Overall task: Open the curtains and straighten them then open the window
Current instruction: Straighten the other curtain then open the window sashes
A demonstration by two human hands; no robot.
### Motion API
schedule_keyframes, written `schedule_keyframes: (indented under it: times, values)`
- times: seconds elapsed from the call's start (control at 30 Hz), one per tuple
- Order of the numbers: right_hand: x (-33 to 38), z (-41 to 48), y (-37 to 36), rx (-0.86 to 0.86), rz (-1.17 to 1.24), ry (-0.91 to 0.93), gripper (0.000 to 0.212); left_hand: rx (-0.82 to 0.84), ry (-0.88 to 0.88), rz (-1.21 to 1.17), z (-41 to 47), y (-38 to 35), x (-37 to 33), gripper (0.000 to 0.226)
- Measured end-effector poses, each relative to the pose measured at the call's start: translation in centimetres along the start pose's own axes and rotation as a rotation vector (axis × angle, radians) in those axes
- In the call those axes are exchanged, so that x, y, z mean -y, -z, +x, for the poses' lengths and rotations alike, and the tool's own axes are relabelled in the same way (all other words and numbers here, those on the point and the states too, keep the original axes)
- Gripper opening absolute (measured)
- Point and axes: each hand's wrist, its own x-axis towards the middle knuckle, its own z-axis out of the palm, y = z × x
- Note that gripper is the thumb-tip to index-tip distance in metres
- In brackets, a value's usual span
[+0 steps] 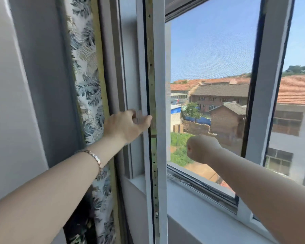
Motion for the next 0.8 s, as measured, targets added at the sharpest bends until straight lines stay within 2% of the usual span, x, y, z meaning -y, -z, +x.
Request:
schedule_keyframes:
  times: [0.1,0.23,0.33,0.43,0.53,0.6,0.63,0.67,0.8]
  values:
    - [4.2,1.3,0.4,-0.007,0.000,-0.028,0.018,-0.047,-0.018,-0.011,-0.1,0.7,4.1,0.061]
    - [10.9,2.8,0.3,-0.018,0.028,-0.102,0.033,-0.007,0.001,-0.154,0.6,1.4,11.7,0.068]
    - [14.7,3.5,0.8,-0.013,0.019,-0.141,0.017,0.025,-0.027,-0.225,1.0,2.0,15.9,0.059]
    - [17.9,4.2,1.4,-0.011,0.014,-0.164,0.030,0.055,0.015,-0.283,1.2,2.3,19.4,0.061]
    - [20.2,5.2,1.8,-0.019,0.004,-0.165,0.037,-0.057,0.119,-0.383,0.7,2.4,21.1,0.042]
    - [21.5,5.6,1.9,-0.015,-0.015,-0.156,0.036,-0.213,0.286,-0.494,0.3,1.8,20.3,0.030]
    - [22.0,5.8,1.9,-0.009,-0.023,-0.157,0.036,-0.294,0.373,-0.529,0.3,1.4,19.4,0.031]
    - [22.4,5.9,1.8,-0.004,-0.028,-0.155,0.036,-0.351,0.442,-0.533,0.4,1.0,18.3,0.041]
    - [23.4,6.1,1.8,0.037,-0.094,-0.110,0.026,-0.281,0.423,-0.336,0.8,-0.4,15.7,0.081]
